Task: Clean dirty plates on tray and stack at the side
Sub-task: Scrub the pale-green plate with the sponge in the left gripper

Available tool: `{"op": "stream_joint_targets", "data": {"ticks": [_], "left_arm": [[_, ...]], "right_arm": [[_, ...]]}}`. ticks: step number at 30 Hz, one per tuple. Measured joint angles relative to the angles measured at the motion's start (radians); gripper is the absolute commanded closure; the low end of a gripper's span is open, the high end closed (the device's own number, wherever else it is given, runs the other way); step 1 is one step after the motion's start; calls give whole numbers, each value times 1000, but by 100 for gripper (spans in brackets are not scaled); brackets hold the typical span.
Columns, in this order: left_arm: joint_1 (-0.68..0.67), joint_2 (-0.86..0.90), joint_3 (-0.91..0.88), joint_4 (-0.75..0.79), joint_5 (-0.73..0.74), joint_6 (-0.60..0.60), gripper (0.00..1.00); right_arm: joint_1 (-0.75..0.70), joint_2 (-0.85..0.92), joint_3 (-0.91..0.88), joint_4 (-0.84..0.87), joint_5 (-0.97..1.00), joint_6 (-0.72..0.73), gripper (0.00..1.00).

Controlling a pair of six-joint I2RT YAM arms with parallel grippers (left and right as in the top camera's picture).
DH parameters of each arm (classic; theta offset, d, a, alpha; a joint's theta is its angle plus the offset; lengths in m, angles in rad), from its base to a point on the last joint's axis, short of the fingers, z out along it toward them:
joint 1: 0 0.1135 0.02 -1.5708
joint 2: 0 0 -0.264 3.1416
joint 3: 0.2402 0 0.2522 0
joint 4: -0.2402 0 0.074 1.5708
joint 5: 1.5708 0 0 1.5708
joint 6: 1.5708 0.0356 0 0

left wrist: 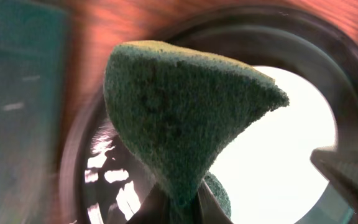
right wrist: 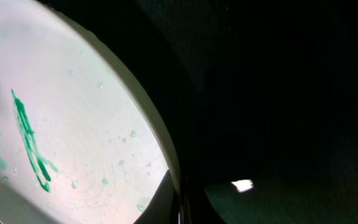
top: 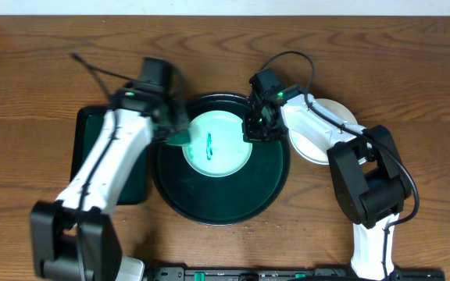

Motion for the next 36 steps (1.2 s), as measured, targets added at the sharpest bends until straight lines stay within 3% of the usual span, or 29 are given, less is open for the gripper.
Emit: {"op": "stream_joint_targets", "data": {"ticks": [5, 10, 15, 26, 31, 36], "left_arm": [[-89, 136, 0, 21, 10, -8, 93], [-97, 269, 0, 28, 31, -19, 93], [-89, 280, 2, 35, 67, -11, 93], [-83, 320, 1, 146, 421, 235, 93], [-82, 320, 1, 139, 357, 195, 93], [-74, 312, 24, 43, 192, 103, 93]], "right_arm": [[0, 0, 0, 0, 0, 0, 99], [0, 0, 0, 0, 0, 0, 99], [0, -2, -2, 1, 0, 0, 99], [0, -2, -2, 2, 0, 0, 99], [0, -2, -2, 2, 0, 0, 99], [8, -2, -3, 5, -8, 0, 99]]}}
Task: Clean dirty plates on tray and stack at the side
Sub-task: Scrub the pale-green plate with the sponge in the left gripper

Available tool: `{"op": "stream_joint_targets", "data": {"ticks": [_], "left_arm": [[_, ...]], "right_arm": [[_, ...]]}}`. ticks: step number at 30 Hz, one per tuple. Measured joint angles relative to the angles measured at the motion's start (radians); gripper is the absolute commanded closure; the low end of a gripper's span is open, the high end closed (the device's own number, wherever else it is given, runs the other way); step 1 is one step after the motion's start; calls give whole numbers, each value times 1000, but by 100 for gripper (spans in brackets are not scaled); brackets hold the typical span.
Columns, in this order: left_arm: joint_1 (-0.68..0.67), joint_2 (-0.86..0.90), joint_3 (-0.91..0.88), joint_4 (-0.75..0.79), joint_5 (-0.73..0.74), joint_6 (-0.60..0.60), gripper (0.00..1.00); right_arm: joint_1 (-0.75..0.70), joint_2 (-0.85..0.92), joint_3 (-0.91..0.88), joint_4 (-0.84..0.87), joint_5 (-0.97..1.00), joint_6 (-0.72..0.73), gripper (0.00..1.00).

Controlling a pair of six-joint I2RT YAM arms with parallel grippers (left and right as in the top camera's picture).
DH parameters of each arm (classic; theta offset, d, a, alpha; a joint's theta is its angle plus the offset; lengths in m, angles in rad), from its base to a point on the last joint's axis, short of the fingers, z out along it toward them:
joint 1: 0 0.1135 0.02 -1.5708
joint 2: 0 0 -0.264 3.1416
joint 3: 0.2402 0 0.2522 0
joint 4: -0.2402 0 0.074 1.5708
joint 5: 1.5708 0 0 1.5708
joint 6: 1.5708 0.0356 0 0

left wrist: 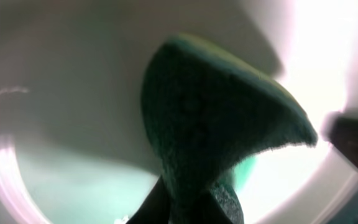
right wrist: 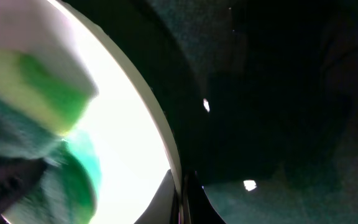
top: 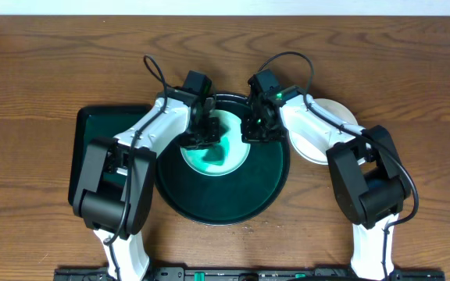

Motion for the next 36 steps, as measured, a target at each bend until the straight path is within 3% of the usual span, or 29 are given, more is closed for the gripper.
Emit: {"op": "stream_joint_targets", "data": {"ticks": [5, 10, 13, 19, 23, 29, 36], "left_arm": [[27, -9, 12, -90, -169, -78, 93], [28, -10, 11, -84, -164, -85, 93], [39, -10, 10, -66, -89, -14, 92], [57, 5, -5, 59, 217, 158, 93], [48, 14, -8, 104, 292, 199, 93], [66, 13, -7, 69, 180, 188, 93], [90, 13, 79, -157, -83, 148, 93]], "right_arm": [[4, 0, 0, 2, 0, 0, 99], [4, 0, 0, 2, 0, 0, 99], [4, 0, 0, 2, 0, 0, 99], [4, 0, 0, 2, 0, 0, 99], [4, 0, 0, 2, 0, 0, 99], [4, 0, 0, 2, 0, 0, 99], [5, 0, 0, 2, 0, 0, 99]]}}
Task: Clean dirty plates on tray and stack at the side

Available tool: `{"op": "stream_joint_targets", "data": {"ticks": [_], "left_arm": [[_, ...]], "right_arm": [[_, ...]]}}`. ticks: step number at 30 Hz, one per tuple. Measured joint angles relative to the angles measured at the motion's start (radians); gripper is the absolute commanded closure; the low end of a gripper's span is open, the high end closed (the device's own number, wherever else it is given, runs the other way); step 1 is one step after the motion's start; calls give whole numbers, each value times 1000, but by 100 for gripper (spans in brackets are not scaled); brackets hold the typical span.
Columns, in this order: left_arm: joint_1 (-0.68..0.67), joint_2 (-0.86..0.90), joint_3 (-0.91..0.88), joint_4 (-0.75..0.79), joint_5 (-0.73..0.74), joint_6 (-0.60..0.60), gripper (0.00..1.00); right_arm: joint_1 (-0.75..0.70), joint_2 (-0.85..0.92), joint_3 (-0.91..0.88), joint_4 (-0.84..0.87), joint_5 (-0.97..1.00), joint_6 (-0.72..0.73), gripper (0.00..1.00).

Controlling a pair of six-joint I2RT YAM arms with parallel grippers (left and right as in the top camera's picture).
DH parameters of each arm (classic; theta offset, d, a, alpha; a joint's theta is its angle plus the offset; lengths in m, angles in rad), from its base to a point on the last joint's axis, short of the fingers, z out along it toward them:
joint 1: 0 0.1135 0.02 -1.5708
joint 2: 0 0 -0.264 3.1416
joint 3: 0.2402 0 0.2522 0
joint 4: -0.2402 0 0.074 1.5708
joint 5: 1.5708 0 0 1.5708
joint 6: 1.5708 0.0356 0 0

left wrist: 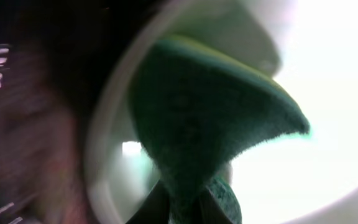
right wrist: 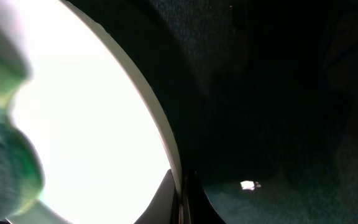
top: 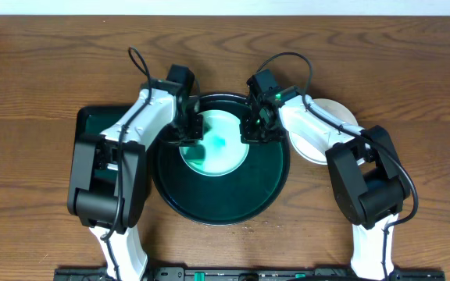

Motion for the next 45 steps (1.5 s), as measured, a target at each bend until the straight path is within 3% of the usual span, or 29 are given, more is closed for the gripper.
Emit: {"op": "stream_joint_targets", "data": {"ticks": [10, 22, 33, 45], "left_arm": [[13, -24, 166, -216, -158, -12, 93], [125, -258, 201, -275, -173, -12, 92], [269, -253, 201, -284, -187, -12, 93], [273, -253, 201, -284, -187, -12, 93]], "right_arm": [[0, 0, 0, -1, 0, 0, 99], [27, -29, -11, -5, 72, -44, 99], [240, -285, -21, -44, 598, -118, 99], [528, -324, -21, -53, 1250, -271, 99]]}}
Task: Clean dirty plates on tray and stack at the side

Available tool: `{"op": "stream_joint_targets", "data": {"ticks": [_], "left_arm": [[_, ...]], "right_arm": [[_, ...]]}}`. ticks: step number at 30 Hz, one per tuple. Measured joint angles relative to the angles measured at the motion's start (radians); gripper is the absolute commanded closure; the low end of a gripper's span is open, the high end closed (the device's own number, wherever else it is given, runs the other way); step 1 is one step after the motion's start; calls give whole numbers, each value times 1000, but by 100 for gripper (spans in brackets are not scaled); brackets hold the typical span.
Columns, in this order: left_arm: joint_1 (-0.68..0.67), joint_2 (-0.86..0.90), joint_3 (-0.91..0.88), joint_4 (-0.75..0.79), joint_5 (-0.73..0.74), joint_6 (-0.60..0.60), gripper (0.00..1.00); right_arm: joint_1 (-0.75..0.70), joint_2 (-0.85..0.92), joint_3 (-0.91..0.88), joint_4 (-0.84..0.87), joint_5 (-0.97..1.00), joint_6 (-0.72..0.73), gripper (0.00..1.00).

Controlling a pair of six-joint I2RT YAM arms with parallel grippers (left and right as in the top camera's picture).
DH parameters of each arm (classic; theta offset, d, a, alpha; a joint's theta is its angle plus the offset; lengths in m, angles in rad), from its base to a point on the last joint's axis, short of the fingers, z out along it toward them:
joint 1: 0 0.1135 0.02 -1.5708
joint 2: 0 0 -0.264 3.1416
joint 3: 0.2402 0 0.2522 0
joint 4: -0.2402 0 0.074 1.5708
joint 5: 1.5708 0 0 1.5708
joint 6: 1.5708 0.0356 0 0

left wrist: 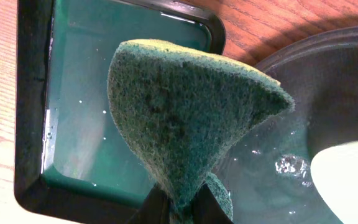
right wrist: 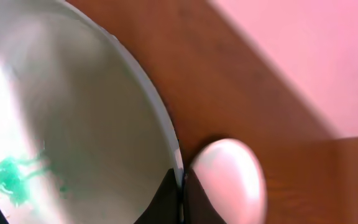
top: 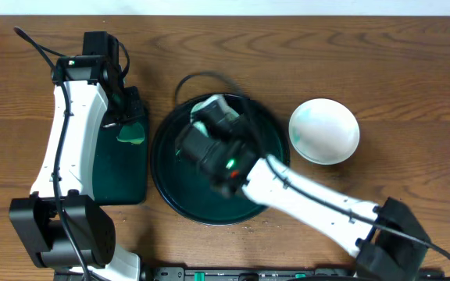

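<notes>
My left gripper (left wrist: 180, 208) is shut on a green sponge (left wrist: 185, 106), which hangs over the rectangular tray of green water (top: 92, 183) at the left. My right gripper (right wrist: 180, 193) is shut on the rim of a white plate (right wrist: 73, 112). The plate is held up and tilted above the round dark tray (top: 170, 199), with a small green smear (right wrist: 14, 177) on it. In the overhead view the raised right arm (top: 225, 160) hides most of this plate. A second white plate (top: 324, 130) lies on the table to the right.
The round tray (left wrist: 334, 74) sits just right of the rectangular tray (left wrist: 30, 112). Part of the held plate (left wrist: 347, 180) shows at the lower right of the left wrist view. Brown wooden table surrounds both trays.
The left gripper and sponge went from the plate's left side to over the rectangular tray. The right gripper, then holding the plate flat in the round tray, now holds it raised and tilted.
First the plate lay in the round tray with a green streak, its rim in the right gripper, the sponge beside it. Then the sponge was on the plate, later at its left side. Now only a small smear shows, the plate is lifted and the sponge is away.
</notes>
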Motion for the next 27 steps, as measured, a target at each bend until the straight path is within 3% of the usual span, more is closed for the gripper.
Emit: {"op": "stream_joint_targets", "data": {"ticks": [9, 15, 21, 27], "left_arm": [[0, 0, 0, 0, 0, 0, 93], [0, 0, 0, 0, 0, 0, 93], [0, 0, 0, 0, 0, 0, 93], [0, 0, 0, -2, 0, 0, 93]], "right_arm": [[139, 0, 0, 1, 416, -21, 99], [148, 0, 0, 1, 506, -23, 99], [140, 0, 0, -13, 415, -25, 99], [73, -1, 0, -64, 79, -6, 99]]}}
